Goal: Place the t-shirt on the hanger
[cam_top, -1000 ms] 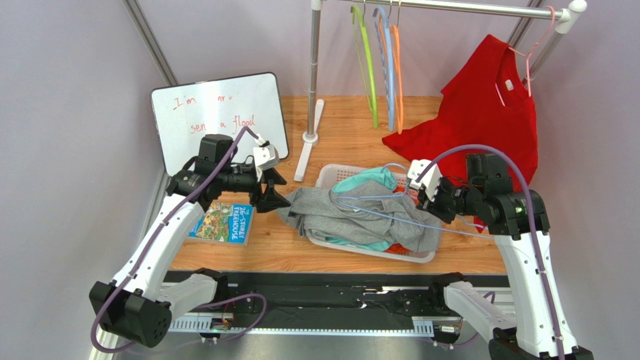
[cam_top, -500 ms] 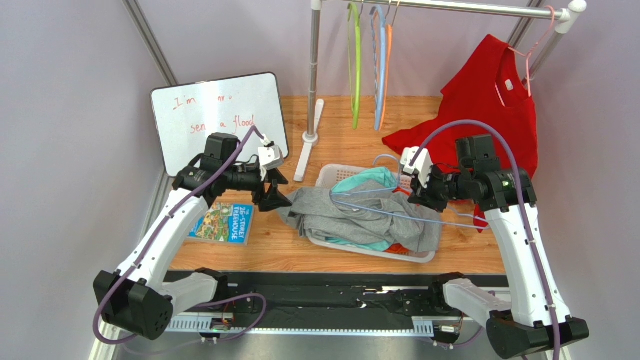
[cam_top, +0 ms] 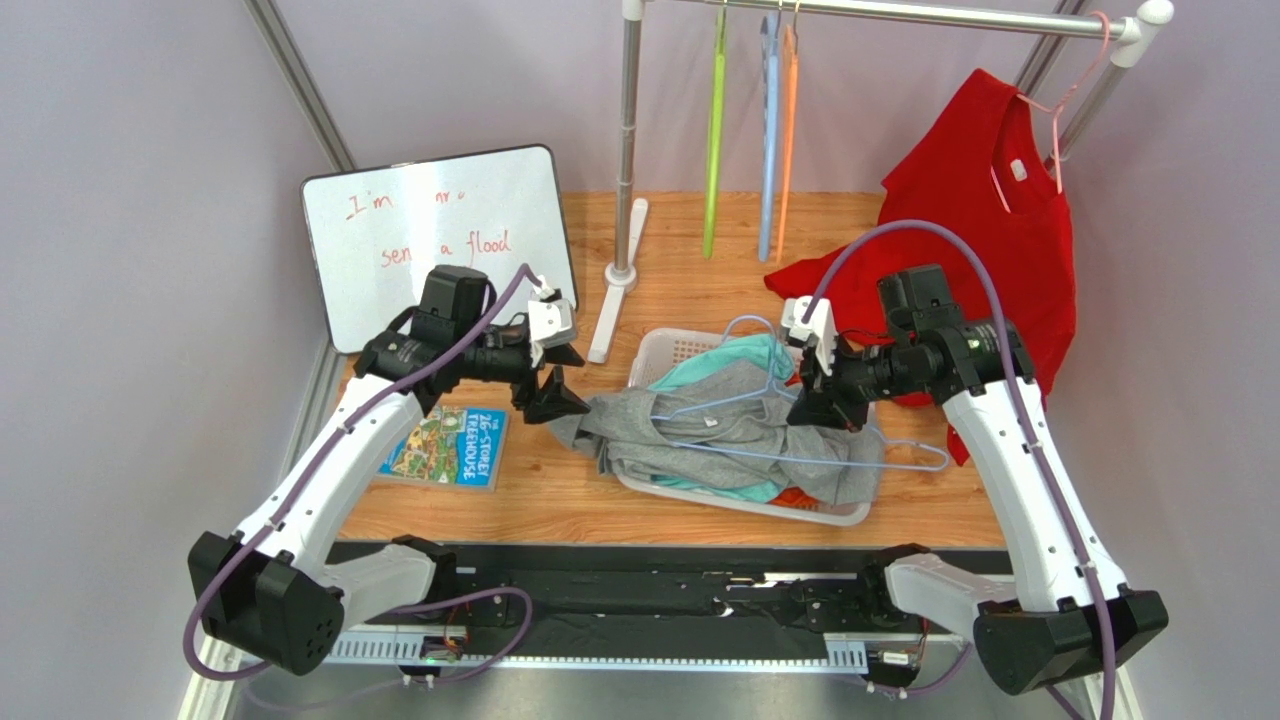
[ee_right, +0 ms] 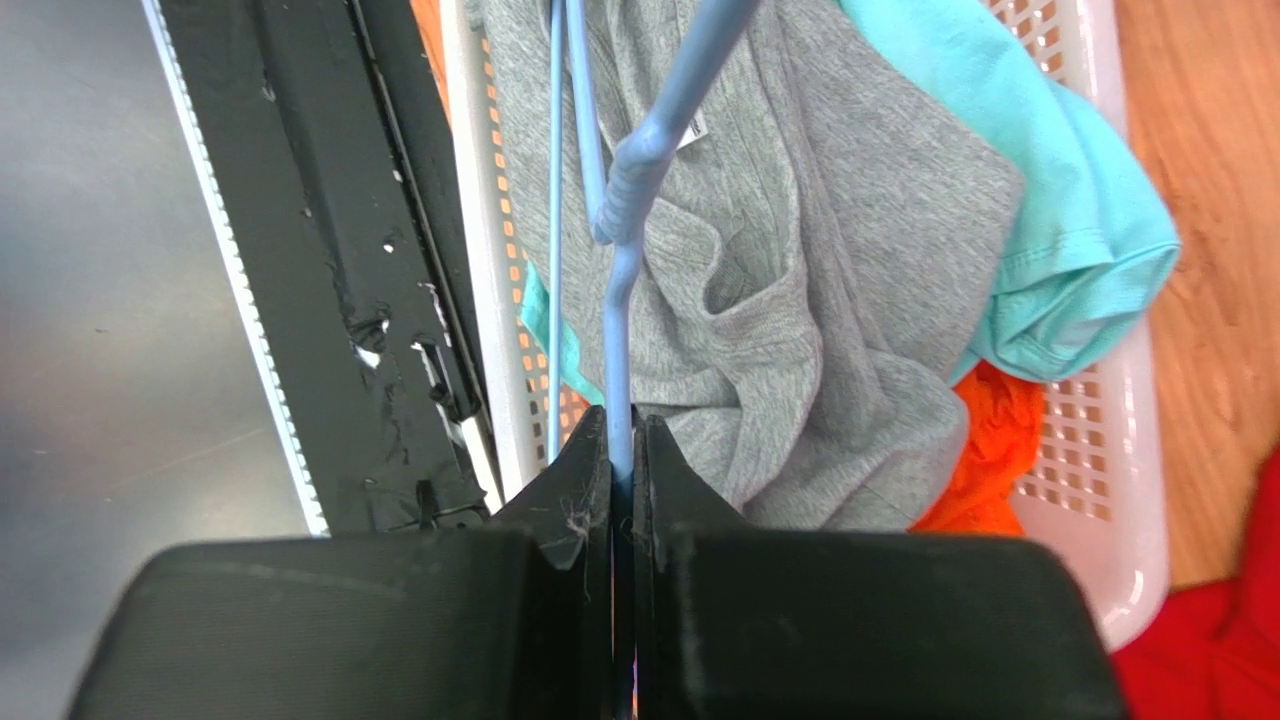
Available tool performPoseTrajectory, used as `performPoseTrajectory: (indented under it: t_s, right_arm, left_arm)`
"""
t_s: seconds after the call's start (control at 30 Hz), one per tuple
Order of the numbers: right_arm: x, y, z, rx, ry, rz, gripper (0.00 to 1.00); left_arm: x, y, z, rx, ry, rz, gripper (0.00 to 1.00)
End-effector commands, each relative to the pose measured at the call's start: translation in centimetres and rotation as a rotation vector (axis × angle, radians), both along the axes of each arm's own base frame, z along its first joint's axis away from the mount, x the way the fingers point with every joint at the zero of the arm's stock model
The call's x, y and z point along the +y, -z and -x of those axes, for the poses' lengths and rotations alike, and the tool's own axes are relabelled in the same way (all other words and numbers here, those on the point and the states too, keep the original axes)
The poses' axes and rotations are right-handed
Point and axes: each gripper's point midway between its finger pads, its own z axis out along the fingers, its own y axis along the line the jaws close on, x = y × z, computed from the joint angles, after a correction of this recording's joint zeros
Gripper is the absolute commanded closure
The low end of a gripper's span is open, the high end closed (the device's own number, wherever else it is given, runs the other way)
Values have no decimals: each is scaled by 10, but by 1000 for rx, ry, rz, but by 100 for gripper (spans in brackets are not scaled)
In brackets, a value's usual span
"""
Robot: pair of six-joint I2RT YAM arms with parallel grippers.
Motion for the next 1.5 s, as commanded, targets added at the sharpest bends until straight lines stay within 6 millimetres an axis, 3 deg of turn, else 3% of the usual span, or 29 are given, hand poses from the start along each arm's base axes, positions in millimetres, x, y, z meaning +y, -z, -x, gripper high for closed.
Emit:
performPoseTrajectory:
  t_s: [0.0, 0.23, 0.73, 0.93, 1.07, 1.2, 1.33, 1.47]
  right_arm:
    - [0, 10, 50, 277, 2, -8, 100]
    - [16, 11, 21, 232, -13, -31, 100]
    - [58, -2, -35, 82, -64, -44, 100]
    - [76, 10, -43, 68, -134, -23, 100]
    - [77, 24, -42, 97, -177, 17, 100]
    - [78, 30, -46, 105, -172, 23, 100]
    - [88, 29, -51, 117, -186, 3, 100]
    - [100, 32, -56, 109, -202, -7, 100]
  left_arm:
    - [-16, -8, 6, -123, 124, 21, 25]
    - [-30, 6, 5, -147, 211, -25, 25]
    - [-34, 6, 2, -132, 234, -25, 23]
    - [-41, -5, -3, -108, 211, 20, 21]
    - [-46, -10, -7, -80, 198, 44, 21]
    - [-46, -2, -5, -82, 223, 35, 23]
    - [-43, 9, 0, -68, 262, 10, 32]
    - [-45, 15, -2, -52, 268, 5, 32]
